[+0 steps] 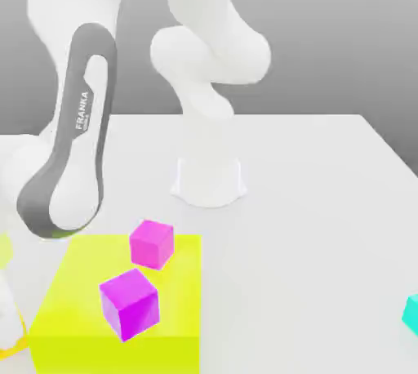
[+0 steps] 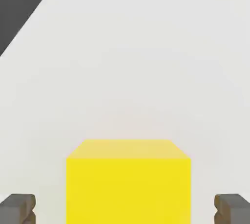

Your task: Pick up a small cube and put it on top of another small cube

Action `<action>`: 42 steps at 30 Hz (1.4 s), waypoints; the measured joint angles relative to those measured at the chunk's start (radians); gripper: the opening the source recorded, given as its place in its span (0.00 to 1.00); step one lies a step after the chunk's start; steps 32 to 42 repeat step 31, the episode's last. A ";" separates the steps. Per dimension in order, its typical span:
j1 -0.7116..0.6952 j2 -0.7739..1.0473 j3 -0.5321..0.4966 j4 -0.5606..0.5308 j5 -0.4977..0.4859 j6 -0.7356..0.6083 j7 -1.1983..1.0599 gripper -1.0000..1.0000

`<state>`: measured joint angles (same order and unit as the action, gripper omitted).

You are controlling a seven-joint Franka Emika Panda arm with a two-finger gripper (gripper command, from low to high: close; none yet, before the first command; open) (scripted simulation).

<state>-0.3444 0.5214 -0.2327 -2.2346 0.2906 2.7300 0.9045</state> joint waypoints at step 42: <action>0.325 -0.468 0.065 -0.145 -0.270 -0.298 -0.028 1.00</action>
